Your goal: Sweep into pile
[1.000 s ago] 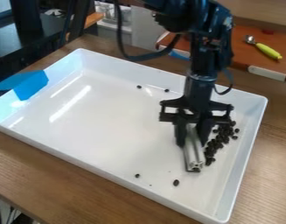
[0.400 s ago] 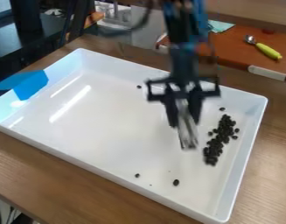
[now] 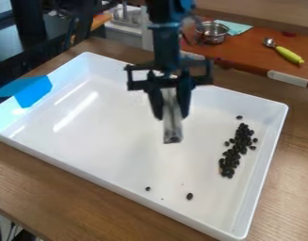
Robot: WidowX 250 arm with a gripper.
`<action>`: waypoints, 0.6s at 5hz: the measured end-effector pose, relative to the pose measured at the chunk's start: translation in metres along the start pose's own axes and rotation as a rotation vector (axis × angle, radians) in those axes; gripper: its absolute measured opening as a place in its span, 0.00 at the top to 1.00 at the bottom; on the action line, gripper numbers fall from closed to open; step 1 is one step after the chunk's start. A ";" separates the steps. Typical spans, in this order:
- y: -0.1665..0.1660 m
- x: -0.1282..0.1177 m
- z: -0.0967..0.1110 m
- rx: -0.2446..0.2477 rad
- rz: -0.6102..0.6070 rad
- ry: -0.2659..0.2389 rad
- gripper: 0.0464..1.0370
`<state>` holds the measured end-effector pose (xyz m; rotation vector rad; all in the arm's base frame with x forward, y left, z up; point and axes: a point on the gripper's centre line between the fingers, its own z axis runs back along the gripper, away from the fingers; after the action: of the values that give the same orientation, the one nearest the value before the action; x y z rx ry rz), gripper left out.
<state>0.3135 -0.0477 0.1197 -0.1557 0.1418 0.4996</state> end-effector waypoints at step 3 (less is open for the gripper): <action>0.028 0.012 -0.038 0.190 -0.068 -0.134 0.66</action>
<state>0.3069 -0.0249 0.0770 0.0589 0.0520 0.4251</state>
